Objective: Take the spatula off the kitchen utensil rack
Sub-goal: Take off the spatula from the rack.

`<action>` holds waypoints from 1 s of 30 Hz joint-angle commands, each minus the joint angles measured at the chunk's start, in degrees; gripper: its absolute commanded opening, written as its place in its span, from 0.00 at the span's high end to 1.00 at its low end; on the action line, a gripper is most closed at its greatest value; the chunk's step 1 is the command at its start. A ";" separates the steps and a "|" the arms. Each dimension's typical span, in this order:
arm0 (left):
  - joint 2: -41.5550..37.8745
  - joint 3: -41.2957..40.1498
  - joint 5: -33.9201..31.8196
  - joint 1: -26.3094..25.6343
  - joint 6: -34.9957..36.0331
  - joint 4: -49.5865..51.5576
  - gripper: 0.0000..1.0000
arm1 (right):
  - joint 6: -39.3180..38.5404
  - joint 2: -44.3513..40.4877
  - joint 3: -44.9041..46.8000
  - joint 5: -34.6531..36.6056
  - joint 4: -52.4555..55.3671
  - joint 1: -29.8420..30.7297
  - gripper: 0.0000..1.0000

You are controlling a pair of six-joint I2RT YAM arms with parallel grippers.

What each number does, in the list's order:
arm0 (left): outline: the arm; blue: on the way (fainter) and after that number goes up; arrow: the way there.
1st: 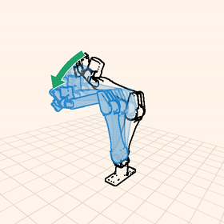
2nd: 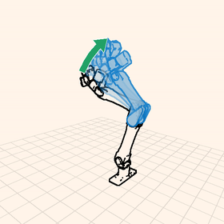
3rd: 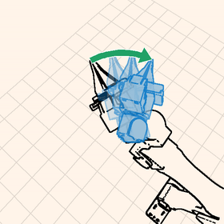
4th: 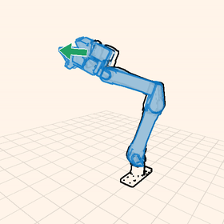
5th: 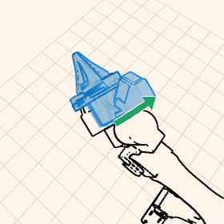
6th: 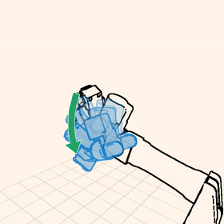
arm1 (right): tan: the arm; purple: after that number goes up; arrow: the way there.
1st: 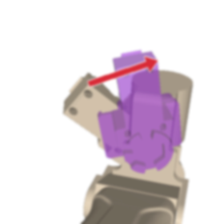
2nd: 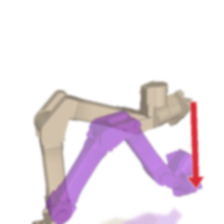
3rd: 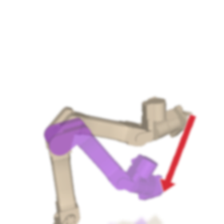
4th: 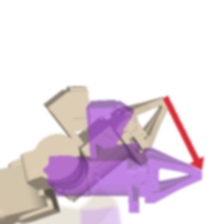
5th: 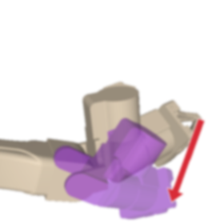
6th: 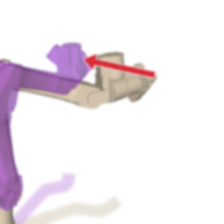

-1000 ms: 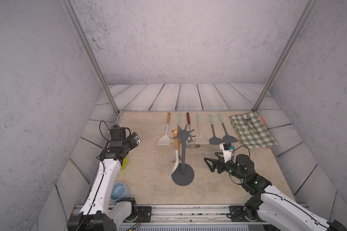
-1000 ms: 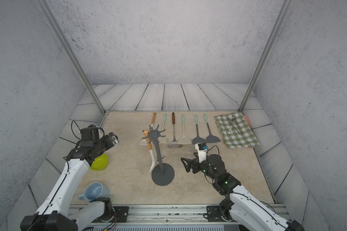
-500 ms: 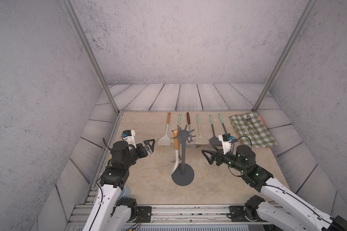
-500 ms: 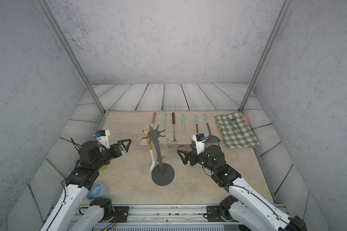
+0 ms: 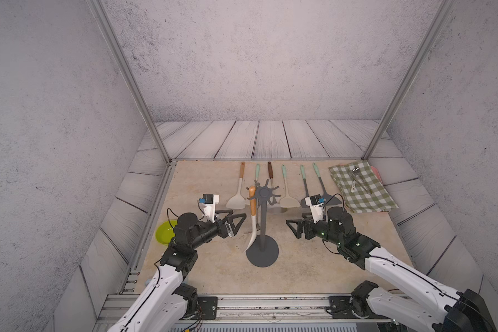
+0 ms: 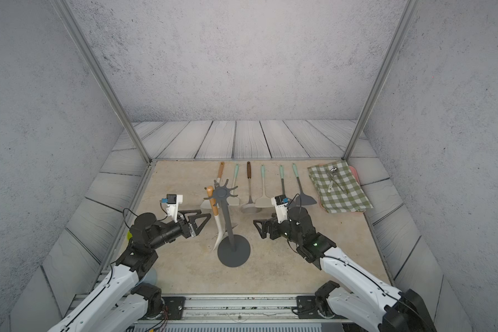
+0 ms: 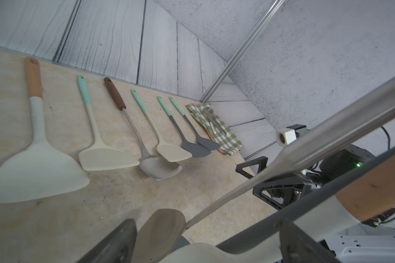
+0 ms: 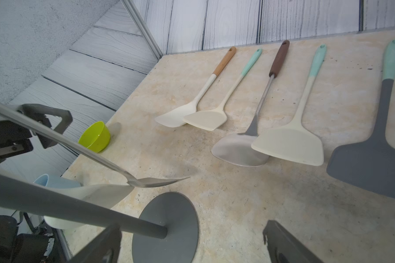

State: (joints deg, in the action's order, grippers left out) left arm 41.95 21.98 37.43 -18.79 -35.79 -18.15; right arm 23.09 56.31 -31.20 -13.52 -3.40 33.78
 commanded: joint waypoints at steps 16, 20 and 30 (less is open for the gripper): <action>1.26 0.92 15.89 -3.78 5.68 -14.67 0.16 | 1.59 -1.27 6.50 -0.99 -11.11 -0.12 0.00; 2.88 2.26 17.06 -4.81 8.20 -12.78 0.19 | 0.68 -1.37 7.25 -5.22 -13.23 -0.07 0.04; 10.03 5.67 18.09 -4.90 13.51 -10.06 0.31 | 0.27 1.89 6.86 -8.27 -14.57 -0.07 0.07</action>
State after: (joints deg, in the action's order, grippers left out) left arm 50.98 25.80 53.06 -23.38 -24.16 -27.88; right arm 24.43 57.71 -24.03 -19.75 -16.78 33.78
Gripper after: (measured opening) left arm 0.696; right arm 0.932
